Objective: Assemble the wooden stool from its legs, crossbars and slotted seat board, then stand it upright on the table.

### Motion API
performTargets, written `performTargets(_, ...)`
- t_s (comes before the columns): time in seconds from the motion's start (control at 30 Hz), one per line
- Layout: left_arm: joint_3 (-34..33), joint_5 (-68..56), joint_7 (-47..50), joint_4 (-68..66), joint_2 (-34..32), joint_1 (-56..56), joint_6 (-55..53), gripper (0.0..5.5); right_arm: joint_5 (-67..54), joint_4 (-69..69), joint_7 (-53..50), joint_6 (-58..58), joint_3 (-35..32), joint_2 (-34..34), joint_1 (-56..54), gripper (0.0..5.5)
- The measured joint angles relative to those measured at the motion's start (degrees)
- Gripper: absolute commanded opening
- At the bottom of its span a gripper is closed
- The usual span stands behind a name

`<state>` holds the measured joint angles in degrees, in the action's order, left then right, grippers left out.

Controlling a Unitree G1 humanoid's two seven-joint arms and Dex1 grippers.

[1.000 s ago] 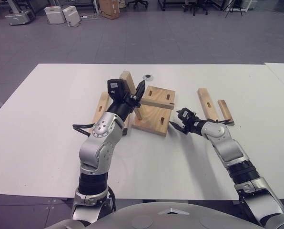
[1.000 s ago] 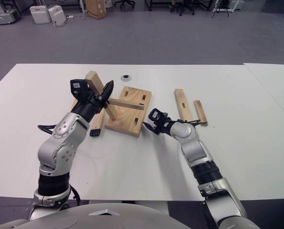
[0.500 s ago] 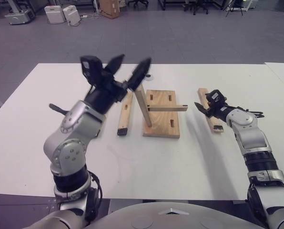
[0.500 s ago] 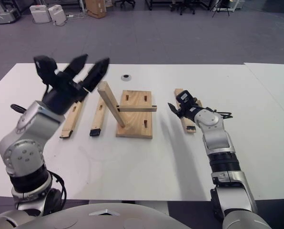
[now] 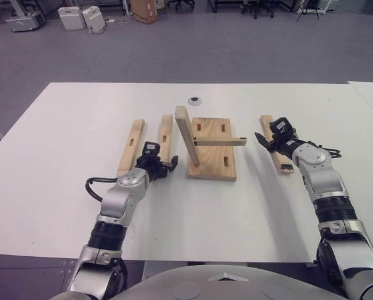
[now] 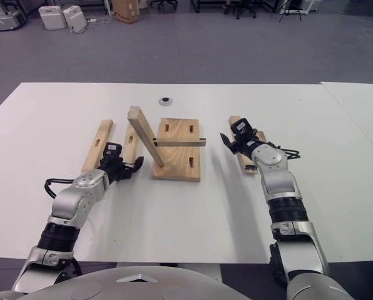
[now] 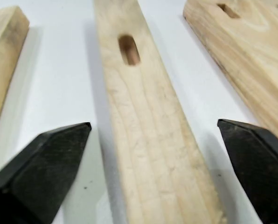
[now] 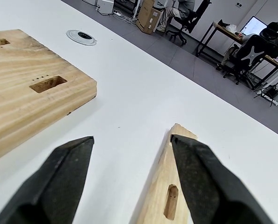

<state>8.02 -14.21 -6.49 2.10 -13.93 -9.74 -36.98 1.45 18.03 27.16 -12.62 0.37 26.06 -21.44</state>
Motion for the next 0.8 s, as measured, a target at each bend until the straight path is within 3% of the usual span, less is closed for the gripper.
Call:
performTargets(0.2,1.5,5.1,0.6,3.0,-0.6,3.4,1.9,3.53,0.5,1.5,0.9,0.3,2.2,-1.2,-0.4,3.07)
performTargets(0.47,-2.9,4.7,-0.5,4.3,1.0,6.0,4.0,2.17,-1.1,2.0,1.5,0.4,1.8,-1.9,-1.7,3.07)
performTargets(0.57,-7.1,1.4,-3.4,5.4,2.4,3.2,11.3,1.73,-9.8,1.0,3.0,-3.7,-3.5,-4.7,-4.9,3.07)
performTargets(0.7,-8.6,1.3,-11.6,4.6,-1.5,-9.8,22.6,1.03,-31.6,-3.5,2.2,-14.7,-16.4,-10.4,-17.7,3.07)
performTargets(0.8,-8.2,1.6,-14.8,4.4,-3.3,-14.1,24.5,0.47,-37.9,-3.5,0.2,-19.3,-17.7,-15.9,-22.9,3.07)
